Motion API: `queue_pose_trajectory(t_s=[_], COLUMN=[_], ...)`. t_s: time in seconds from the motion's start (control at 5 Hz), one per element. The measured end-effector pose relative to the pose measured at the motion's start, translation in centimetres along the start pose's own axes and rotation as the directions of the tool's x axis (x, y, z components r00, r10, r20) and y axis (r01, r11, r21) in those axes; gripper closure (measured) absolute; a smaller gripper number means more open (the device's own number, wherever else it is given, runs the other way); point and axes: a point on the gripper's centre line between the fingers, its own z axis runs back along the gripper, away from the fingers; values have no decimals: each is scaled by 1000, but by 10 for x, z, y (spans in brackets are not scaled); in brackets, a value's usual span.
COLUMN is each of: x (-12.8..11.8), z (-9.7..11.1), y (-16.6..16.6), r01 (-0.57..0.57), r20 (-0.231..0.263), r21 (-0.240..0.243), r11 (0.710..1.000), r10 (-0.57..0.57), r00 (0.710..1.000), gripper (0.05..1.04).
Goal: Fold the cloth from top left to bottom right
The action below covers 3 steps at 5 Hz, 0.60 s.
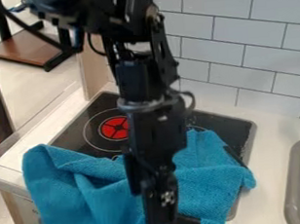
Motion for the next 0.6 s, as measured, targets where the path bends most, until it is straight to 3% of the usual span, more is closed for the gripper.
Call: queue_pose_trajectory(t_s=[0.6], x=[21], z=[47], y=[21], r01=[-70], r20=[113], r21=[29], r11=[997], r10=[66], r00=[991], gripper=[85])
